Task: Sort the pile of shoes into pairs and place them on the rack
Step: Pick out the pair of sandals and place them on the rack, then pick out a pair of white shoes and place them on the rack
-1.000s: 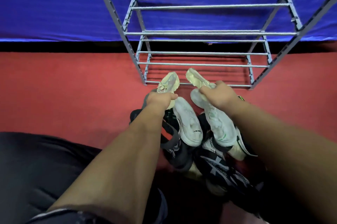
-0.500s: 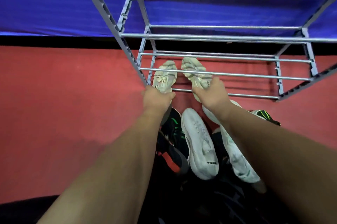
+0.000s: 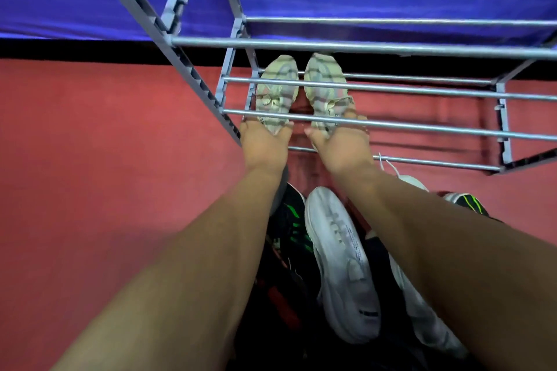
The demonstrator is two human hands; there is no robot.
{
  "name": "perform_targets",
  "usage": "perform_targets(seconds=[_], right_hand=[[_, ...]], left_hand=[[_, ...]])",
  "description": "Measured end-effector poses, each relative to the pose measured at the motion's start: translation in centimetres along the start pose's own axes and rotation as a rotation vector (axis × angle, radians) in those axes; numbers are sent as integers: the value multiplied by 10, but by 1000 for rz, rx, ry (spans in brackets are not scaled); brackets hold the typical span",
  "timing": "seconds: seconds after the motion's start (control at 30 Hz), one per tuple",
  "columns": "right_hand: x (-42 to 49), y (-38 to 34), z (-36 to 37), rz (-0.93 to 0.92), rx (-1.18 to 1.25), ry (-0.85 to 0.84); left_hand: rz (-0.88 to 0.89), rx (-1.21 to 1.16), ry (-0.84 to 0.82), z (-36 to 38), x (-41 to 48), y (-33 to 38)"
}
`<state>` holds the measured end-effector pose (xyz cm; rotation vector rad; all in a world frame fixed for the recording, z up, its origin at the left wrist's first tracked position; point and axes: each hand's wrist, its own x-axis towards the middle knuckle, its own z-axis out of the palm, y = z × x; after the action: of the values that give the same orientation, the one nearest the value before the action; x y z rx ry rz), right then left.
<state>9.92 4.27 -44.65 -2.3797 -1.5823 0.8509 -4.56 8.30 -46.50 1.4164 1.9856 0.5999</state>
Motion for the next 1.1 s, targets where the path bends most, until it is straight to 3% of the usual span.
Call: perform_targets(seconds=[0.1,0.2,0.5,0.8,1.1], right_hand=[[11,5,-1,-67,-40,-169],[15,16,2,-103,-72,-172],[8,17,10,-112,74,-33],[10,4,17,-14,0,-69],[-38,31,-13,-219,-178,-41]], left_hand=[[23,153,-133,7,5,-3],[75,220,-211,7,3,-15],[58,95,-80,3,7,-30],[81,311,-116,1,8,-25],[145,492,-22,-25,-30,-3]])
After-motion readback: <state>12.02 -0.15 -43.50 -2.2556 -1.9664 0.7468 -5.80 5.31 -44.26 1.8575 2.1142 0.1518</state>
